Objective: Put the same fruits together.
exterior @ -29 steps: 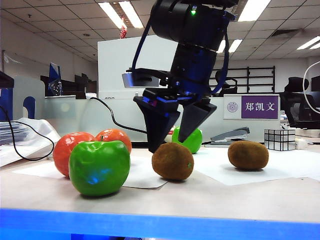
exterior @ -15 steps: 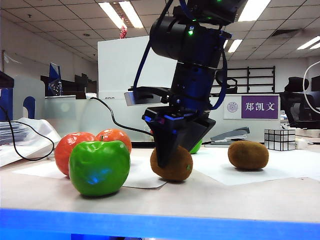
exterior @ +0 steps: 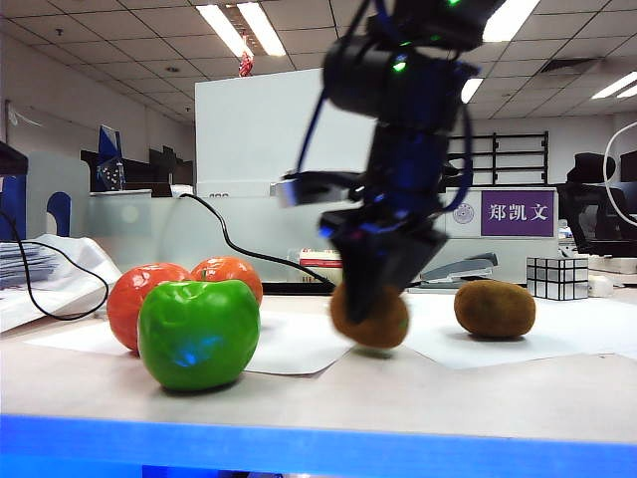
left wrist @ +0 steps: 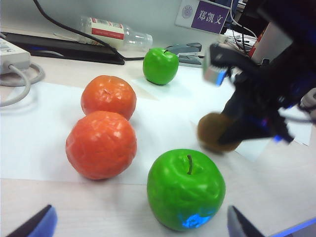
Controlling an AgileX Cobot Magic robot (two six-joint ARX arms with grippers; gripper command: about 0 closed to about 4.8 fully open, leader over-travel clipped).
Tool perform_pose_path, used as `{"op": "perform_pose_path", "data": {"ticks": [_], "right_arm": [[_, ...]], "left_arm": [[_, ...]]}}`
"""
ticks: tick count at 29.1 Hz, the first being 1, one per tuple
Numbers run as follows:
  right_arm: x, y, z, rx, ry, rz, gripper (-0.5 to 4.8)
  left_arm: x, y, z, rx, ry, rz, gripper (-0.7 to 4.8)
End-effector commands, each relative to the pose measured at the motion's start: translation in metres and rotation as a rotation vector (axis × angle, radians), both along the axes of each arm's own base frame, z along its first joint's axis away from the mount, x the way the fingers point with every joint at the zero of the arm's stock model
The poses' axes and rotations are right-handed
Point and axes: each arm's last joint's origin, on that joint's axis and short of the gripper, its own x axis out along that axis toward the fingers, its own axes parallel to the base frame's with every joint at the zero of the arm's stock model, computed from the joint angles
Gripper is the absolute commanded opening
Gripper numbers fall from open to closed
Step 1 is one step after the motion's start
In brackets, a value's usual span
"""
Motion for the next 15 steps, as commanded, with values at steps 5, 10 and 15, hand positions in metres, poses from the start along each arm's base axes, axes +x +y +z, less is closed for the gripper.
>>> {"op": "perform_pose_path", "data": {"ticks": [5,10,15], "right_arm": [[-0.009,-0.052,0.078,0.089,-0.188,-0.077,-0.08],[0.001,-0.118,0.089,-0.009,-0.19,-0.234,-0.08],[0.018,-0.176,0.079,0.029,-0.207,-0.41,-0.08]], "left_arm": [[0.0,0.0,0.002,-0.004,-0.017,-0.005,4.79],[0.0,0.0,0.003,-0.011,-0.03,-0.008,4.79],[0.0,-0.001,0.003,-0.011,-0.029,-0.024,4.79]]}}
